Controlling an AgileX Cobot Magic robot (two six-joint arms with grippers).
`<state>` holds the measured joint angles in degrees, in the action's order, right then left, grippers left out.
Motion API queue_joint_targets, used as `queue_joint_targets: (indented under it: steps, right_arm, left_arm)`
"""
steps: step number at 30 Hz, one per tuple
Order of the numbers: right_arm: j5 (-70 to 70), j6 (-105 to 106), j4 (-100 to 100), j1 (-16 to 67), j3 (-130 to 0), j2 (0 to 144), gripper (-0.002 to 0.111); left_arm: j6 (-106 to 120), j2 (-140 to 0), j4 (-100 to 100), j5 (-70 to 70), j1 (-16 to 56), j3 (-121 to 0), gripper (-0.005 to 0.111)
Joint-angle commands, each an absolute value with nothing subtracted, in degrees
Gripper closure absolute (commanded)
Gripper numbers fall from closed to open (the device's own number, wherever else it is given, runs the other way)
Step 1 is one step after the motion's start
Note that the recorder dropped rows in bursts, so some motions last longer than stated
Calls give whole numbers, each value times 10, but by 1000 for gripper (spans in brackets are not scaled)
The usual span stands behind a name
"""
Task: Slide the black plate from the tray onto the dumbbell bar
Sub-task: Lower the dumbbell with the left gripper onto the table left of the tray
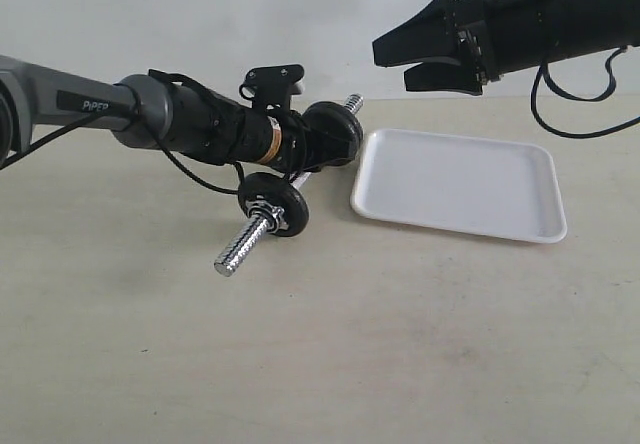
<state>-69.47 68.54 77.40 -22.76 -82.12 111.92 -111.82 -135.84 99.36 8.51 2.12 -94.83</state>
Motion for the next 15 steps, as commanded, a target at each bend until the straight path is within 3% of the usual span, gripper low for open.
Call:
queue_joint_targets:
  steps: [1, 15]
  right_arm:
    - [-700, 690, 773, -228, -824, 1111, 19]
    - [-700, 690, 773, -228, -824, 1111, 19]
  left_arm:
    - [-1103, -1344, 990, 77, 20, -963, 103]
    - [-1091, -1348, 999, 74, 19, -963, 103]
